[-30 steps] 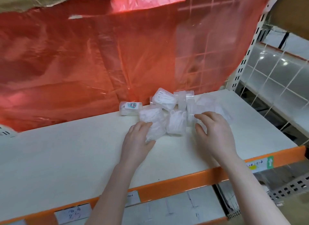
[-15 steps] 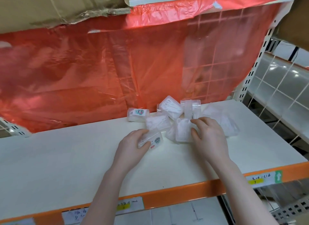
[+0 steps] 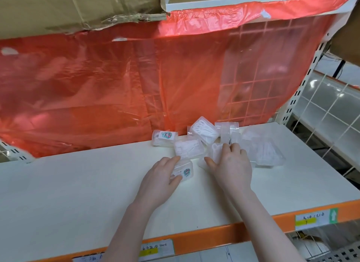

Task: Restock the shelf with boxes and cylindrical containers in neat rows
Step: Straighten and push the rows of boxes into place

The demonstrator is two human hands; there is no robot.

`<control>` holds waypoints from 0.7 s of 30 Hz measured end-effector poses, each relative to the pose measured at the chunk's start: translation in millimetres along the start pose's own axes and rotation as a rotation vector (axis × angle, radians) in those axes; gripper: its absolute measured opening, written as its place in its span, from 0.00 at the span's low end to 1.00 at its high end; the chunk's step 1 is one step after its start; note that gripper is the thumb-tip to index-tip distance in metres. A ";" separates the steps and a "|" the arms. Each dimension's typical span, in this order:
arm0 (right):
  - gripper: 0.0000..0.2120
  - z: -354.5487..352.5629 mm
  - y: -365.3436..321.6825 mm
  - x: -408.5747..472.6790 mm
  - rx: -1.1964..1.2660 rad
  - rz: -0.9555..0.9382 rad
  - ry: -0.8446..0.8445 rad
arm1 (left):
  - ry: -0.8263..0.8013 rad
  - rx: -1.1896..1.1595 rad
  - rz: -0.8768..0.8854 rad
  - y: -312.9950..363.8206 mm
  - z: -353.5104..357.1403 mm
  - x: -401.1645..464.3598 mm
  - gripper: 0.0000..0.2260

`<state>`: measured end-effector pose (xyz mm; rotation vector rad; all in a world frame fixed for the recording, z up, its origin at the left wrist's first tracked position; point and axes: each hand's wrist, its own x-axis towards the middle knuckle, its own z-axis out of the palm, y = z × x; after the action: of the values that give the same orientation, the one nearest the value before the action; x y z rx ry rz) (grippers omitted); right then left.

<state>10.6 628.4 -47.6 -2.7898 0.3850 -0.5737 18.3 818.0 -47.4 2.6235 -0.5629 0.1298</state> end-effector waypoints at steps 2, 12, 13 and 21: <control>0.23 1.6 0.7 0.0 0.009 0.005 -0.001 | -0.038 0.025 0.009 -2.1 1.8 1.2 0.28; 0.22 0.9 13.6 3.1 -0.016 -0.137 -0.073 | 0.045 0.170 -0.001 -5.4 3.8 10.6 0.36; 0.22 1.0 14.9 3.3 -0.028 -0.150 -0.072 | 0.056 0.190 0.005 -6.2 4.3 11.0 0.35; 0.13 -8.5 21.1 4.0 -0.002 -0.172 -0.138 | 0.135 0.262 0.077 -14.3 14.1 15.1 0.34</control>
<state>6.3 605.7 -45.2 -2.8617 0.1178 -0.4128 37.9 817.8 -63.1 2.8168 -0.6371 0.4289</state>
